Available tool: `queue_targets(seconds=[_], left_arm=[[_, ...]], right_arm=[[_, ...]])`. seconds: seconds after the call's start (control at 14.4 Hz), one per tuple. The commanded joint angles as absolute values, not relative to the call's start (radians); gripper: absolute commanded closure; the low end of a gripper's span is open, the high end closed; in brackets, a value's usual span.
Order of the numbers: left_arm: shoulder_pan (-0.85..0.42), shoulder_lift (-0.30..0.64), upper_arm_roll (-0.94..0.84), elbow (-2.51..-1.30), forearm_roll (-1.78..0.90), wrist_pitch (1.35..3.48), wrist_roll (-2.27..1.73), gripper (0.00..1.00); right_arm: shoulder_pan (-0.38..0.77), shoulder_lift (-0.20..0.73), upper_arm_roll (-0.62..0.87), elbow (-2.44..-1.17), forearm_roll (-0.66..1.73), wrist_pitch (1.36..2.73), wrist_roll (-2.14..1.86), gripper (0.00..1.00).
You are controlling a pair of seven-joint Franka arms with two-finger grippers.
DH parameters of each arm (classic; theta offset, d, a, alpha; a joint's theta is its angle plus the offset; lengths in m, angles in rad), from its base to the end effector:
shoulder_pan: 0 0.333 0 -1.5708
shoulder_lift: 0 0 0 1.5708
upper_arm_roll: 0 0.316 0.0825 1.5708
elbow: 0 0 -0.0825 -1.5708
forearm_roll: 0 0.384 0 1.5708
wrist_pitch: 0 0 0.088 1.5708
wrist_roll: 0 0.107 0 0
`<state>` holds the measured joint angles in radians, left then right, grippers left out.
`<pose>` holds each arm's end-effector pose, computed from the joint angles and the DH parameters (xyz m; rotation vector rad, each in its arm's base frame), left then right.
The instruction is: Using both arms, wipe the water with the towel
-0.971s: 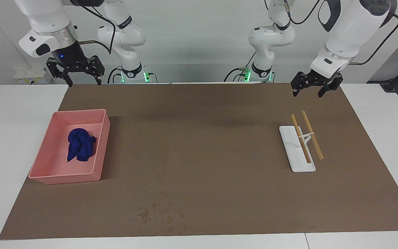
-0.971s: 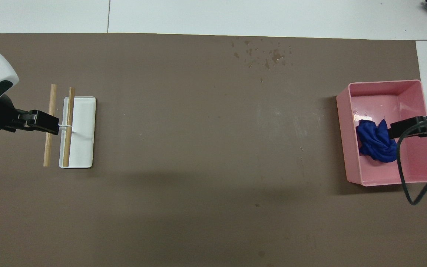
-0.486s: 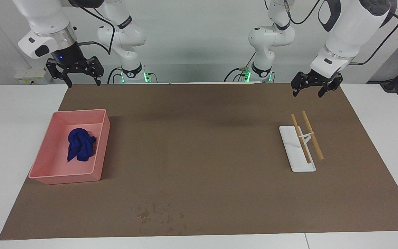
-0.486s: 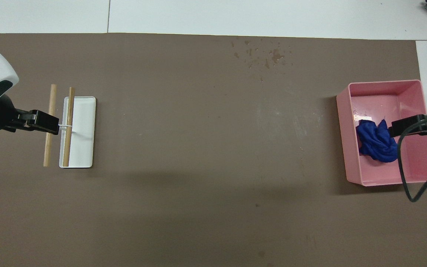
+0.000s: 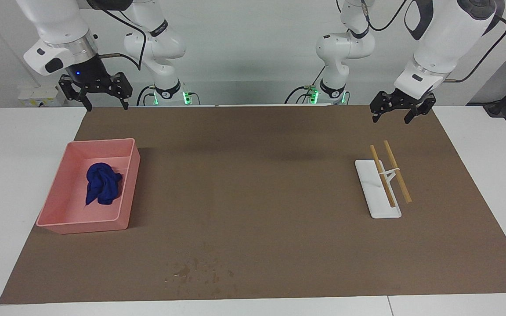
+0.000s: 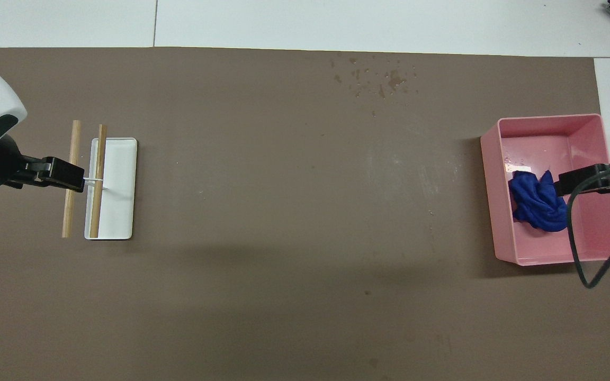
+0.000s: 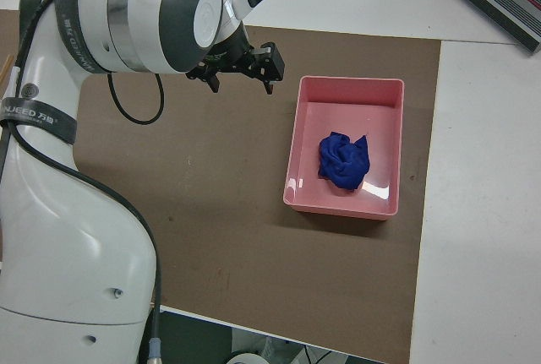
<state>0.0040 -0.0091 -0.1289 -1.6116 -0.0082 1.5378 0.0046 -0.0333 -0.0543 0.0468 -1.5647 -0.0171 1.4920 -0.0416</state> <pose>0.5425 -0.0693 0.6075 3.1302 -0.2029 -0.1021 0.5295 0.0060 0.6499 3.1210 0.0840 -0.0292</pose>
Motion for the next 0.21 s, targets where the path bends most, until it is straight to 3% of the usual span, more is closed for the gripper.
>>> queue_targets(seconds=[0.0, 0.14], left_arm=[[0.0, -0.026, -0.124, -1.634, 0.006, 1.549, 0.002, 0.0], [0.0, -0.026, -0.124, -1.632, 0.006, 1.551, 0.002, 0.0]], right_arm=[[-0.043, -0.077, 0.051, -1.594, 0.002, 1.511, -0.037, 0.0], [-0.043, -0.077, 0.051, -1.594, 0.0, 1.511, -0.037, 0.0]])
